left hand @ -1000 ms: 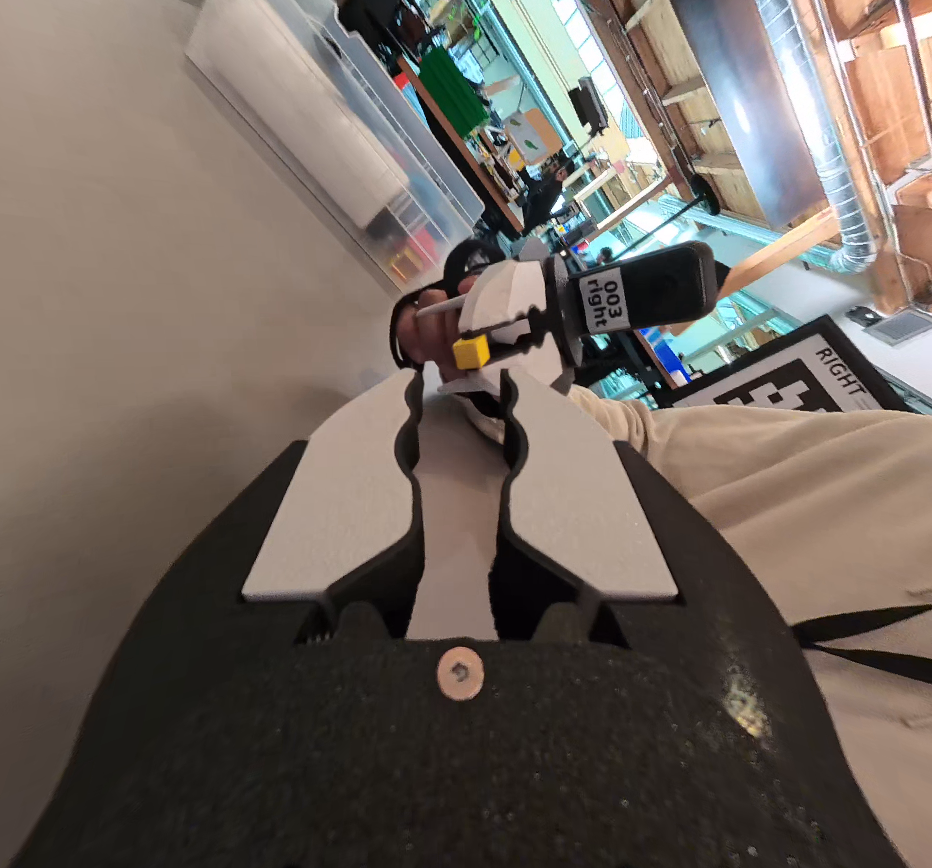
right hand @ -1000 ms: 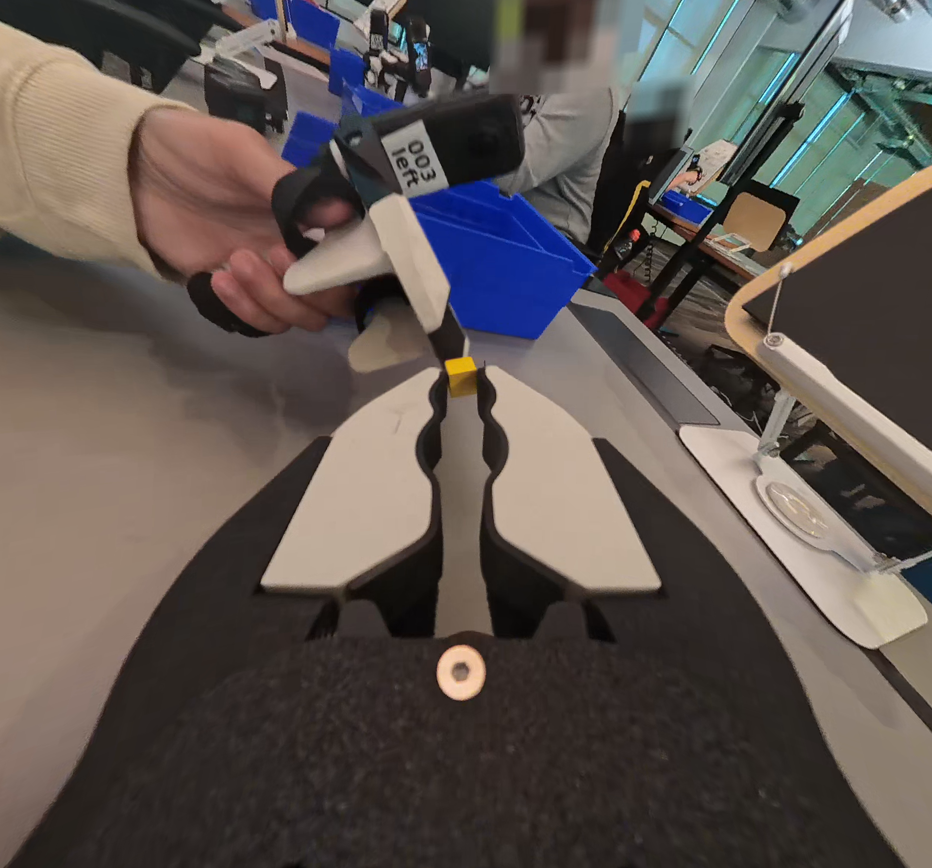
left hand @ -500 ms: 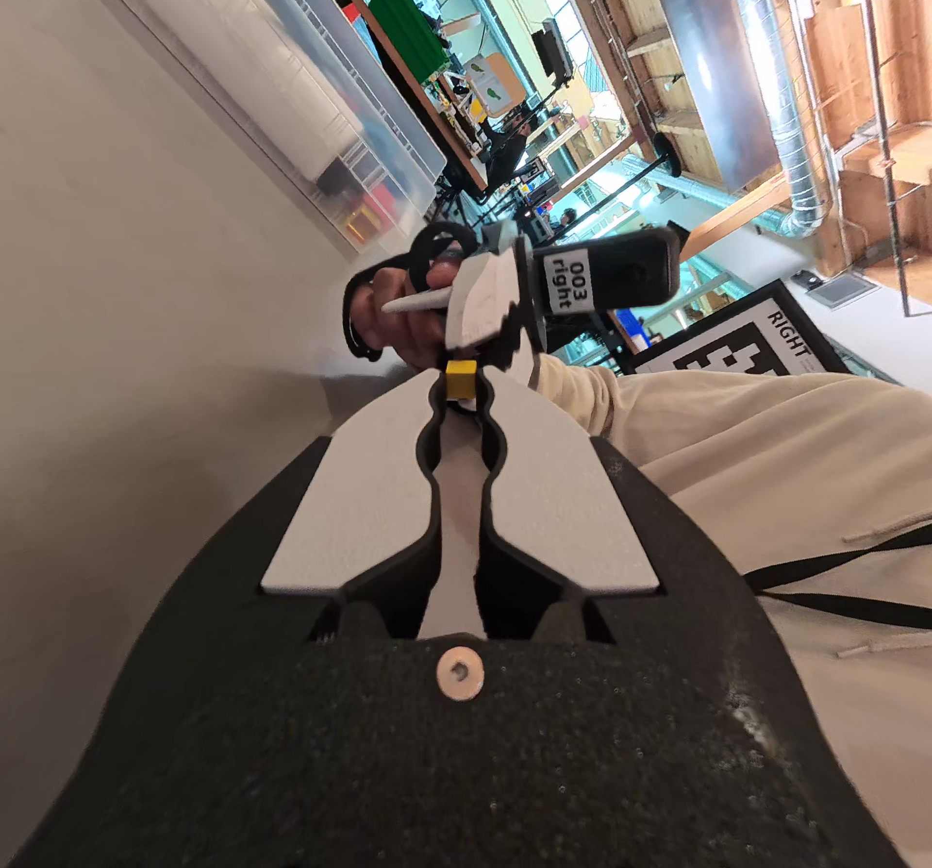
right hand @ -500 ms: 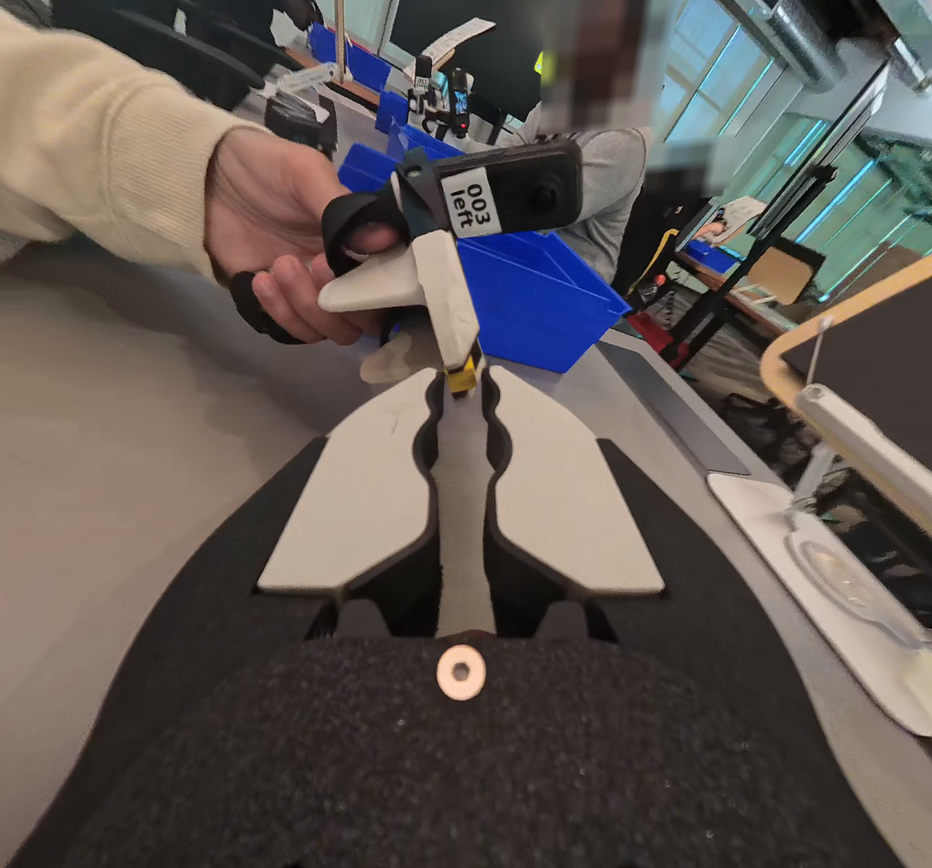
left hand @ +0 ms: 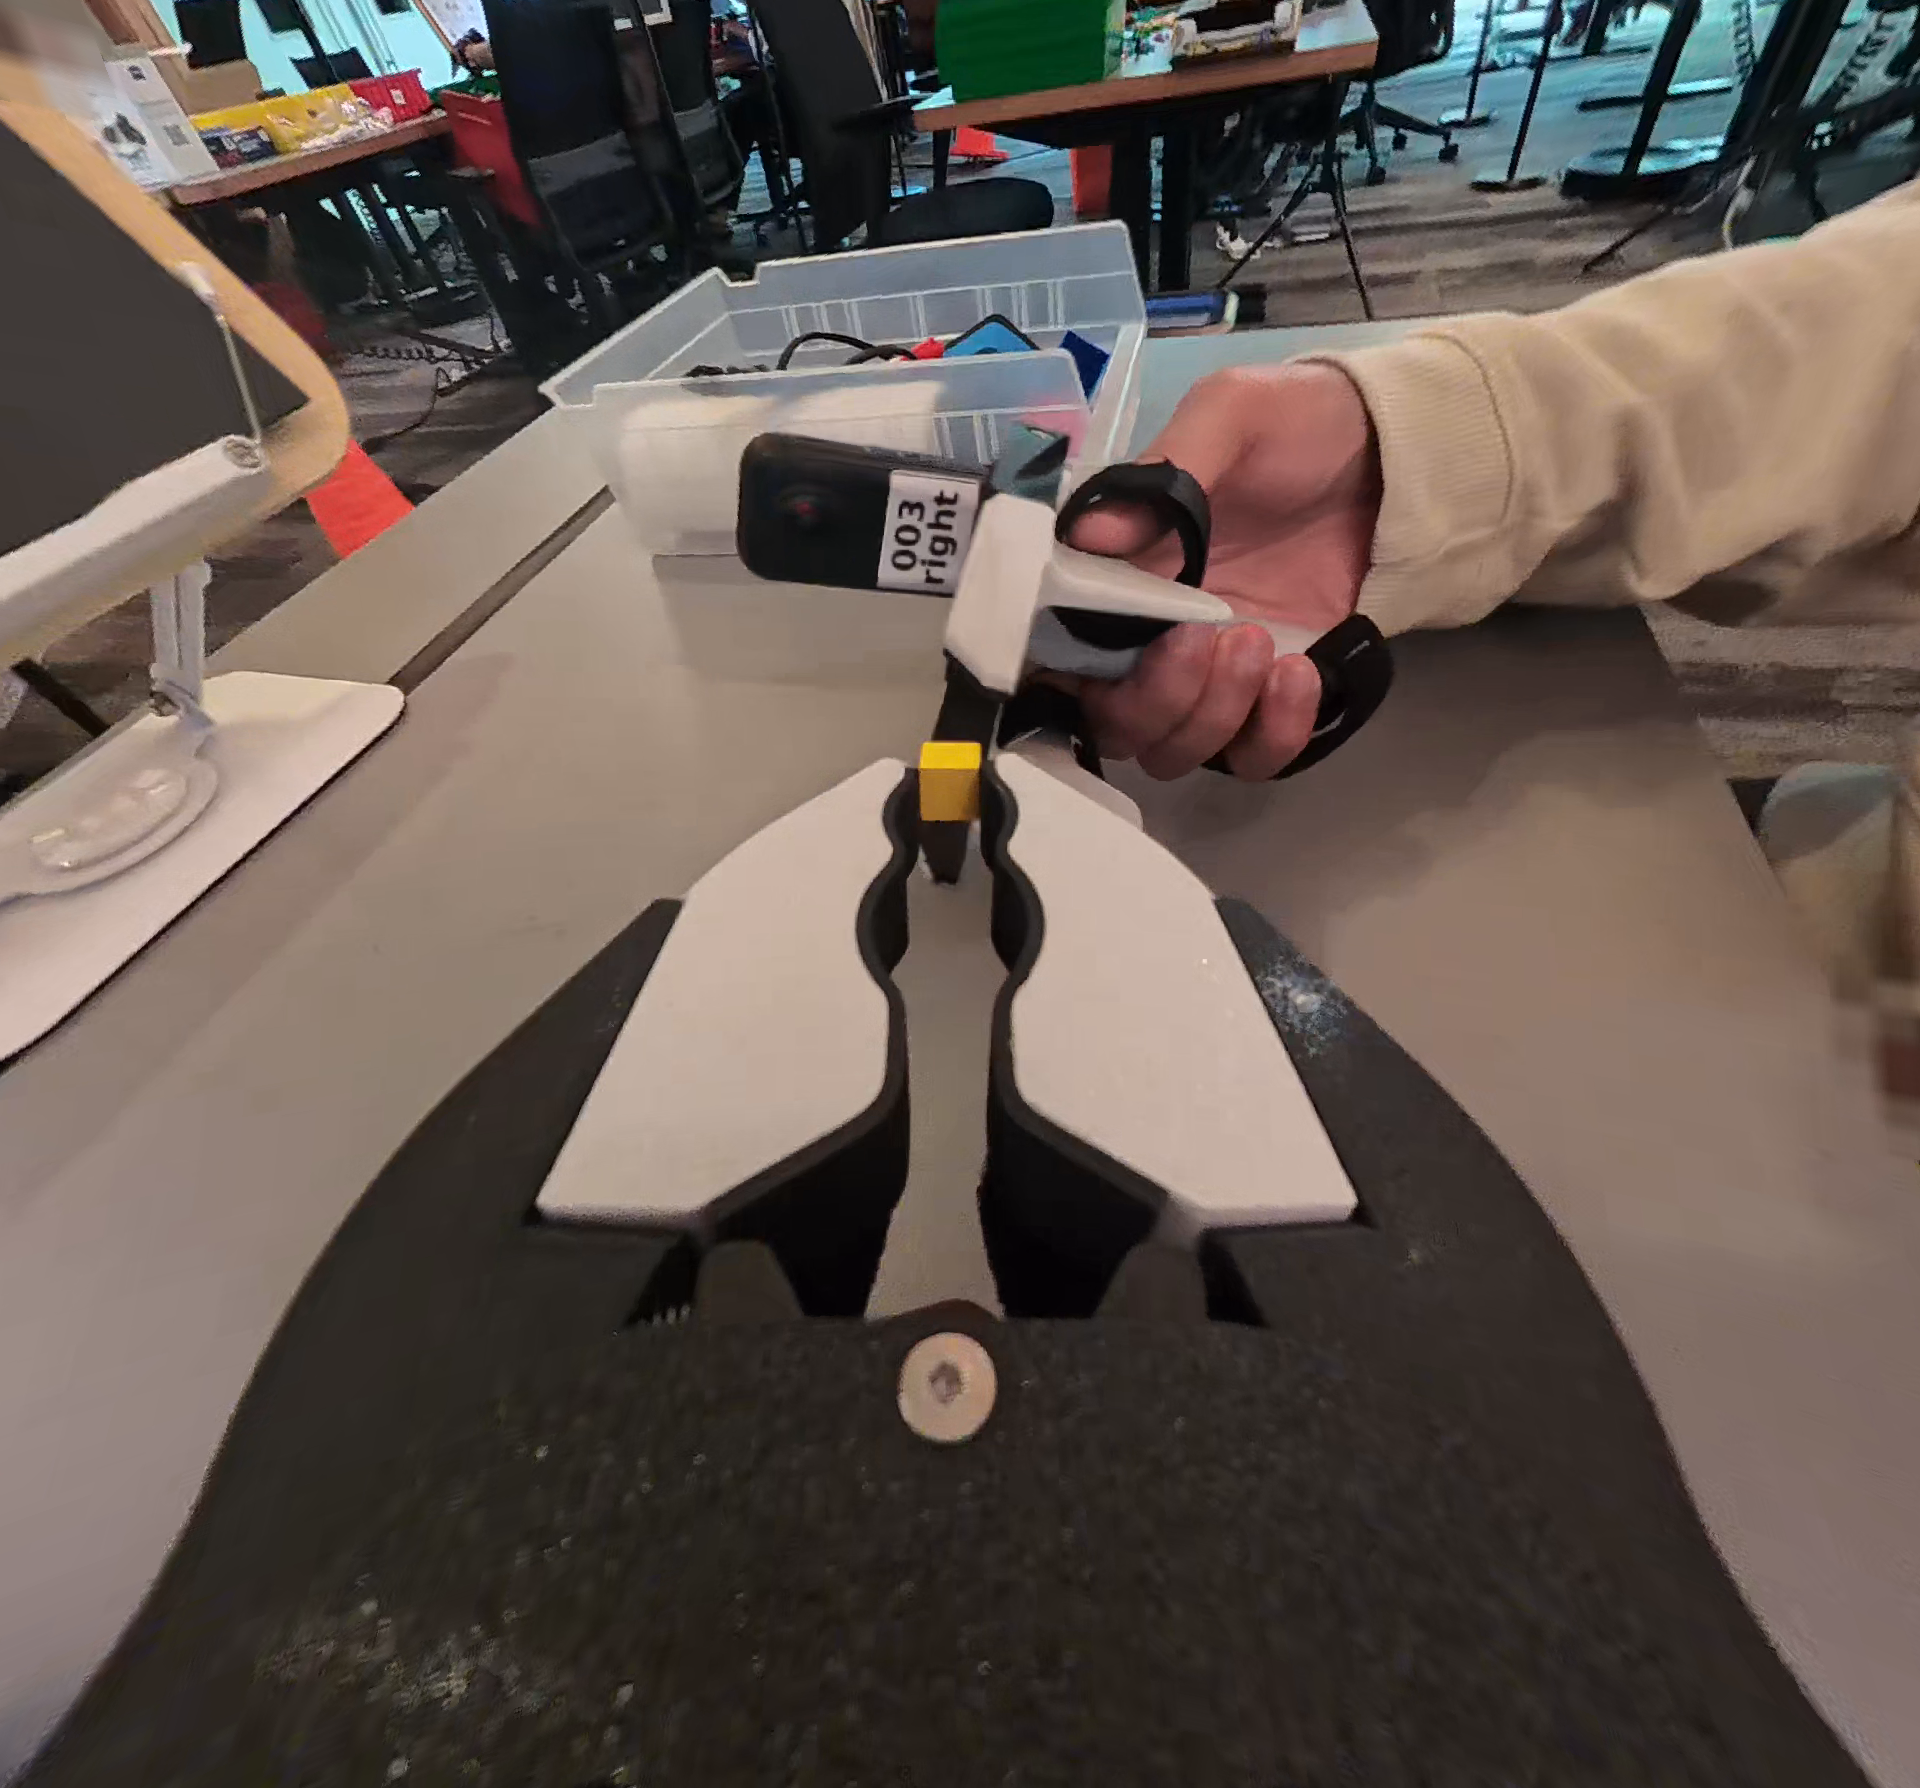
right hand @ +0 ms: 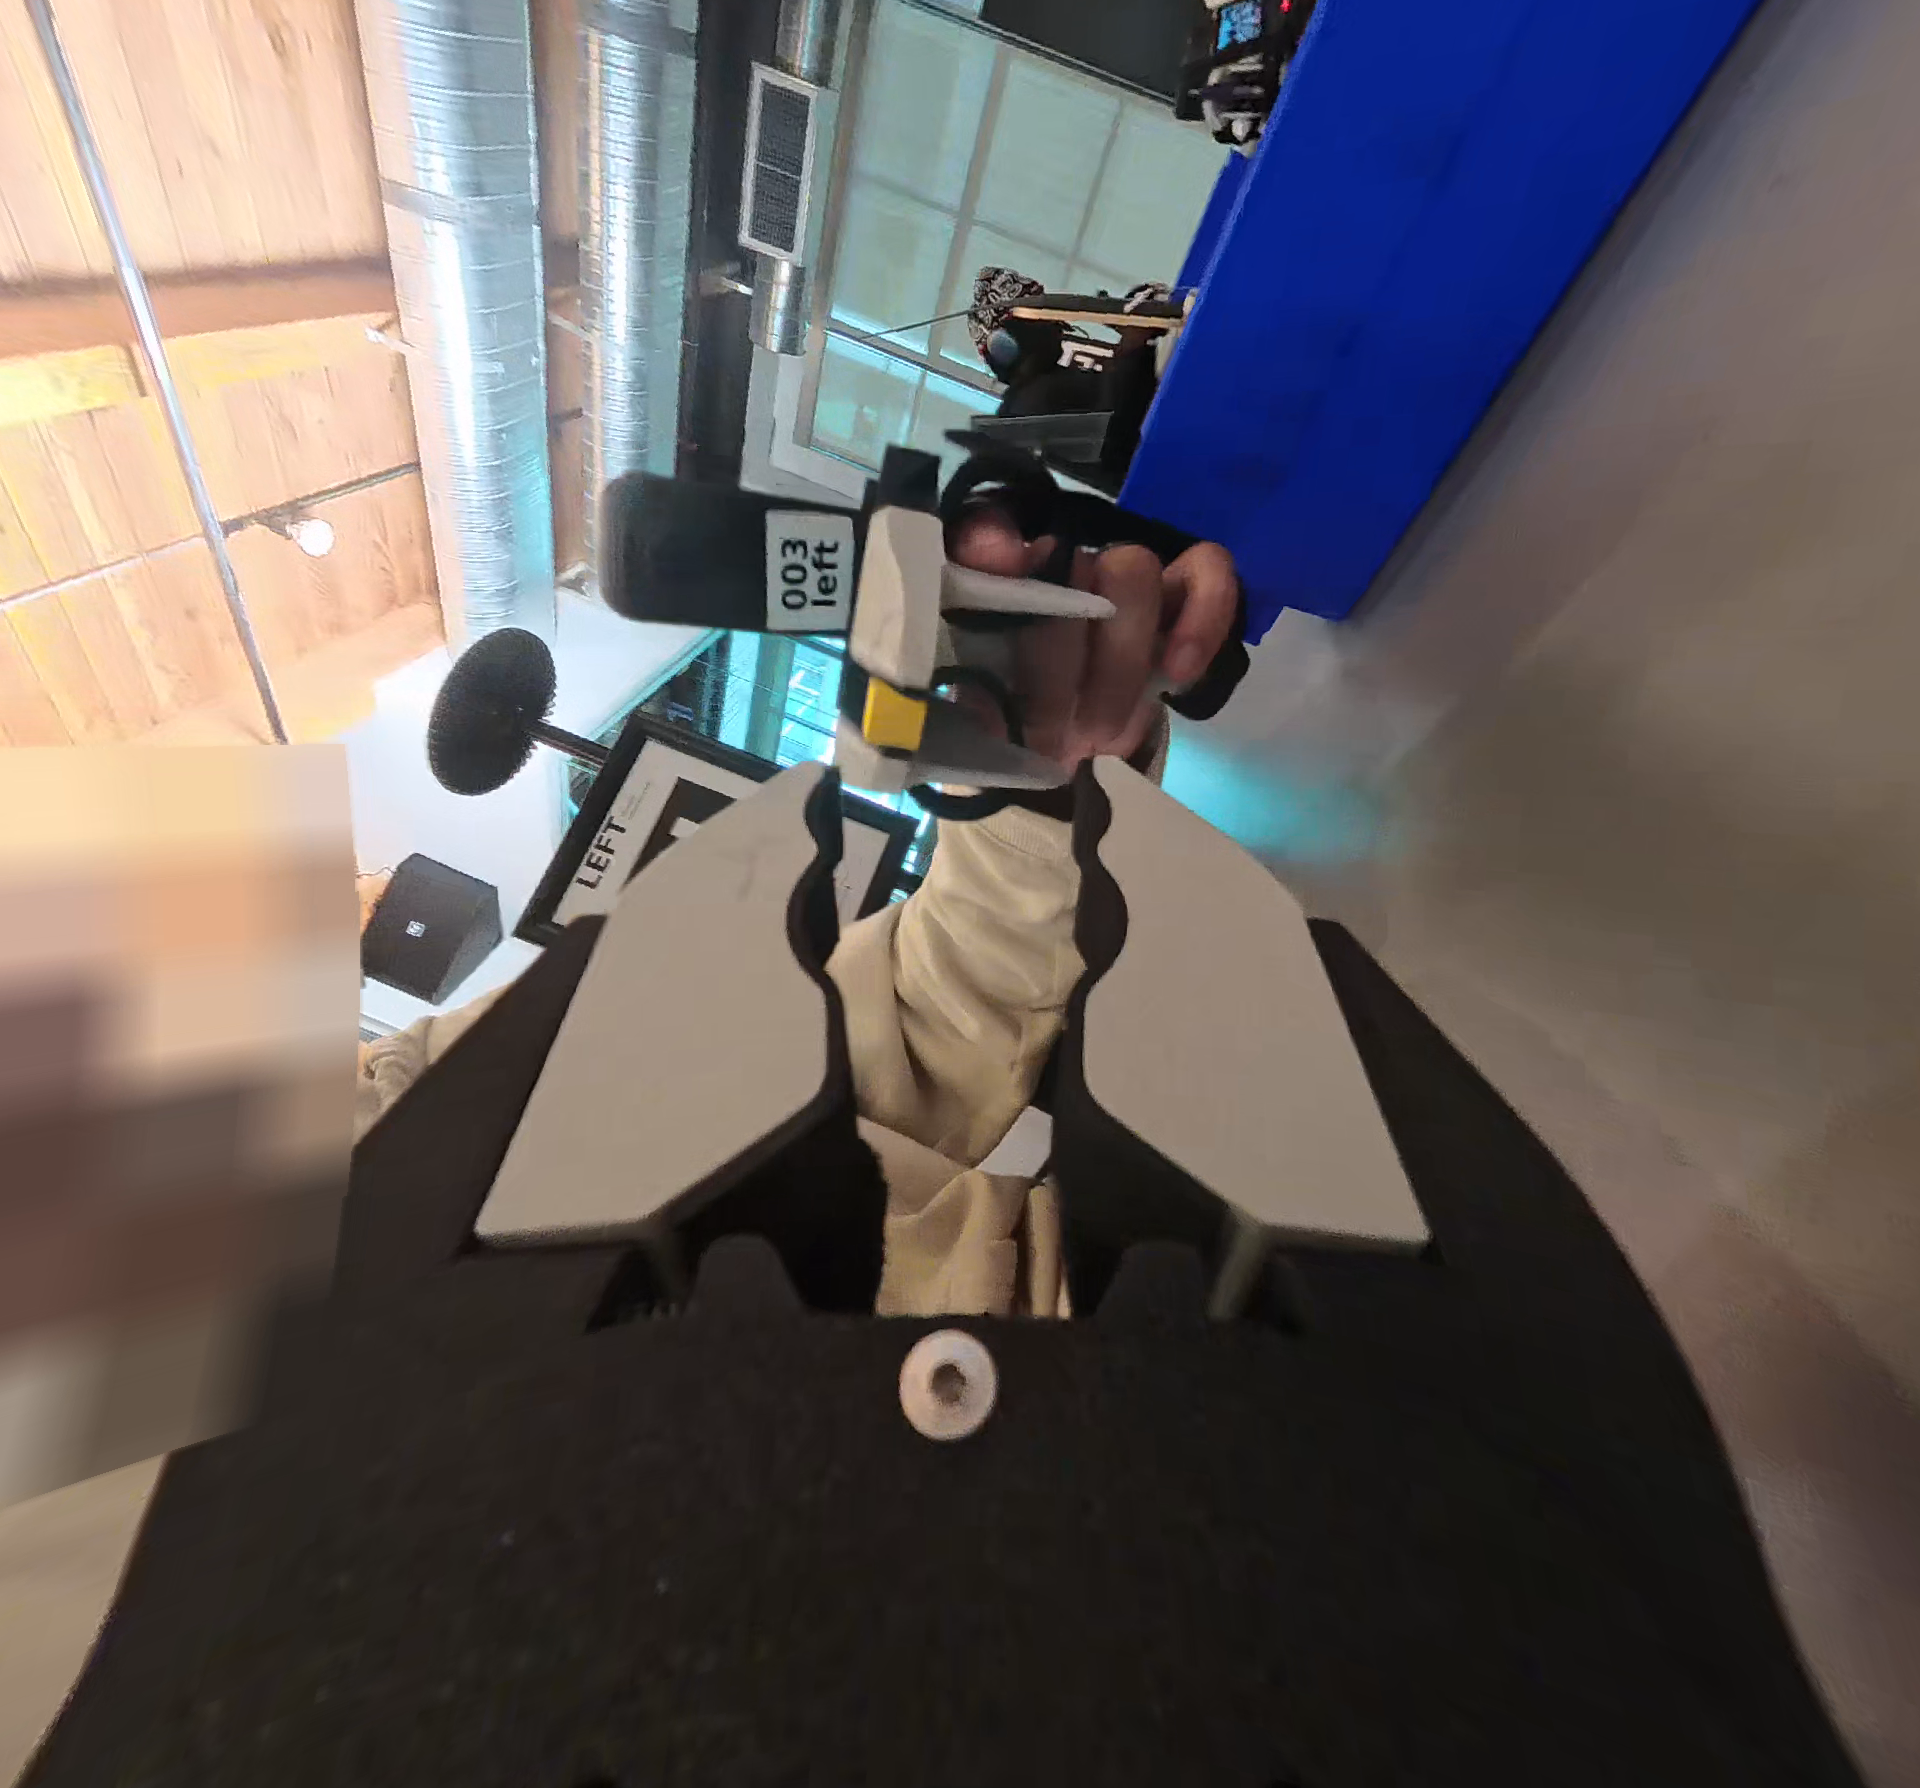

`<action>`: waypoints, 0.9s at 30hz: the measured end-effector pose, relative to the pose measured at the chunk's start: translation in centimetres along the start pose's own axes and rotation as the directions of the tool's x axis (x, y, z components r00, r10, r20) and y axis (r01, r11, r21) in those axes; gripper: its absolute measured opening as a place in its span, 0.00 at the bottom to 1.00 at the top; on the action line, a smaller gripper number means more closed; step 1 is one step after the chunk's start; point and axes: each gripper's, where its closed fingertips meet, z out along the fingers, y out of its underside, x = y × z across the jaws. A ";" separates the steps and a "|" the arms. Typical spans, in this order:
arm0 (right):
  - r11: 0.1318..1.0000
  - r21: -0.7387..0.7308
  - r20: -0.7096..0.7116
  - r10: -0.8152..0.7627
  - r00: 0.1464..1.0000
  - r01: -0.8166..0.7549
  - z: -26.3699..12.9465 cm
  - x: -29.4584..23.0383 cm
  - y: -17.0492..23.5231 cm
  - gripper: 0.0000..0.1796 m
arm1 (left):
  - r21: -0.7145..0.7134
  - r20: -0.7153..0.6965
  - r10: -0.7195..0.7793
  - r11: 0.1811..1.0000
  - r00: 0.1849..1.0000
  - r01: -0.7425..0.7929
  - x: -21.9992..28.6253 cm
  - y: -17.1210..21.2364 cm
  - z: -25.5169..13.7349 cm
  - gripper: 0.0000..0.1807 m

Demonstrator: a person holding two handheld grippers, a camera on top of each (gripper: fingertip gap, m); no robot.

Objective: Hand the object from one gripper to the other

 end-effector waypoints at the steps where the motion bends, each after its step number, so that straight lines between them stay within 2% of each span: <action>1: 1.000 0.003 0.015 0.004 1.000 -0.004 0.0 -0.2 0.0 0.22 | -0.008 -0.001 0.018 1.000 1.000 -0.018 0.2 0.1 0.2 0.05; 5: 1.000 -0.021 0.044 0.018 0.999 -0.017 0.2 -0.5 0.3 0.20 | -0.051 0.018 0.087 0.995 0.996 -0.086 0.6 0.8 1.1 0.05; 9: 0.998 -0.053 0.027 0.020 0.999 -0.018 0.1 -0.3 0.7 0.07 | -0.072 0.013 0.108 0.992 0.994 -0.107 1.1 1.1 1.9 0.06; 20: 0.997 -0.054 0.015 0.056 0.998 -0.055 -0.4 0.7 0.6 0.06 | -0.115 0.034 0.085 0.990 0.996 -0.080 0.9 1.9 2.4 0.07; 23: 0.999 -0.045 -0.067 0.002 0.998 -0.005 -1.1 1.2 0.0 0.06 | -0.146 0.067 0.014 0.989 0.998 -0.004 0.5 2.4 2.3 0.14; 25: 0.994 -0.045 -0.198 -0.102 0.975 0.095 -2.4 1.6 -1.0 0.06 | -0.143 0.148 -0.105 0.982 0.983 0.126 -0.3 2.7 1.6 0.18; 27: 0.971 -0.072 -0.329 -0.239 0.913 0.229 -4.1 0.6 -2.6 0.06 | -0.078 0.225 -0.264 0.955 0.938 0.288 -0.7 3.1 0.6 0.19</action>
